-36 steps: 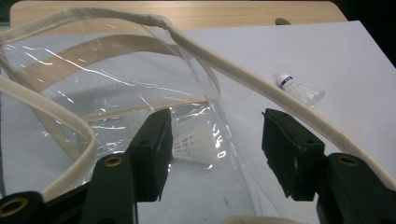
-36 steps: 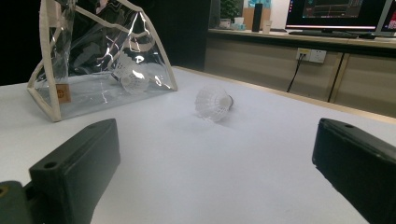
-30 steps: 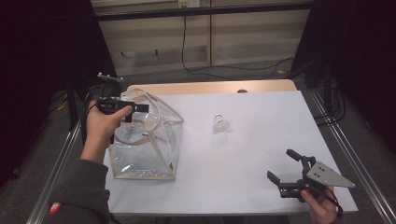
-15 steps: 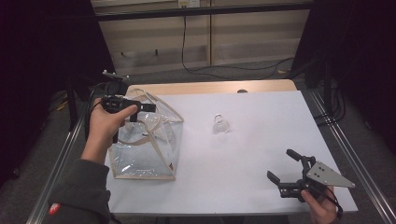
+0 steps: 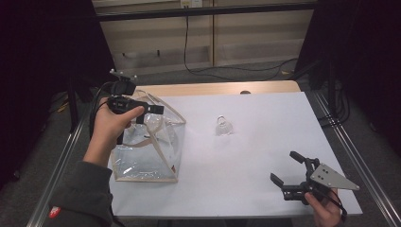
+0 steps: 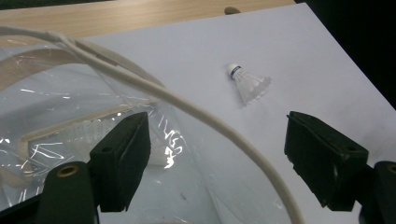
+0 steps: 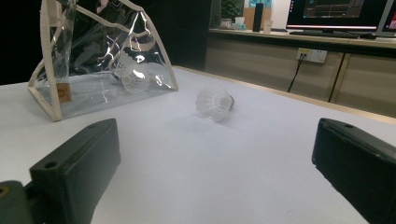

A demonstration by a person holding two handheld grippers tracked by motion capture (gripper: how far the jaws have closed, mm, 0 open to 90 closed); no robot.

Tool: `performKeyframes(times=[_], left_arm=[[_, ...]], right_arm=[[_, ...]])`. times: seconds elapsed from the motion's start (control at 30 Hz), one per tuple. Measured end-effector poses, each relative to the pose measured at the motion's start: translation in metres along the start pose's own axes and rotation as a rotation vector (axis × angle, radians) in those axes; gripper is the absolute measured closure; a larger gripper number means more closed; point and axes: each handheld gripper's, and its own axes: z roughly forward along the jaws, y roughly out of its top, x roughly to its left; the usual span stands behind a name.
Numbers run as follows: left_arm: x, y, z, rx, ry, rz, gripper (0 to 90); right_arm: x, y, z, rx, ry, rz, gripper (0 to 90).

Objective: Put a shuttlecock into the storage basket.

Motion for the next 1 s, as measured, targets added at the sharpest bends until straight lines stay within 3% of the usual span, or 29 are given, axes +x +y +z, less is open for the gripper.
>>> performKeyframes(times=[0.27,1.0], left_arm=[[-0.012,0.003,0.002,0.004,-0.019,0.030,20.4],[-0.040,0.007,0.014,0.003,-0.075,0.063,18.3]], right_arm=[[0.000,0.000,0.000,0.000,-0.001,0.002,0.9],[0.000,0.000,-0.001,-0.001,0.000,-0.001,0.9]])
